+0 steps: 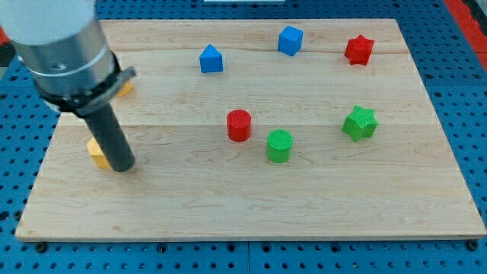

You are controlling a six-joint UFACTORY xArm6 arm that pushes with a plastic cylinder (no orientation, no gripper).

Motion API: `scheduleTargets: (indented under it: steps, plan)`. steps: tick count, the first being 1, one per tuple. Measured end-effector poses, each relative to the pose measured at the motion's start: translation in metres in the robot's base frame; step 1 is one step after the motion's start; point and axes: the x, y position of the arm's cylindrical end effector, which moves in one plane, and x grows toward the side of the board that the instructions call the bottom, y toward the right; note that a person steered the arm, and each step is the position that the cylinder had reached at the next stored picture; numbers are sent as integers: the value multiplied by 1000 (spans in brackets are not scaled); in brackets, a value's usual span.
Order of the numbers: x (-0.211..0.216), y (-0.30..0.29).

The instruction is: Place the hexagon below the heart

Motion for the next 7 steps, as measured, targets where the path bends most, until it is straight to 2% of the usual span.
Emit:
scheduleTargets:
  steps: [1,2,3,6,7]
  plan:
    - [-21,-24]
    - [8,-23]
    - [23,-60]
    - [-46,-72]
    - [-47,-72]
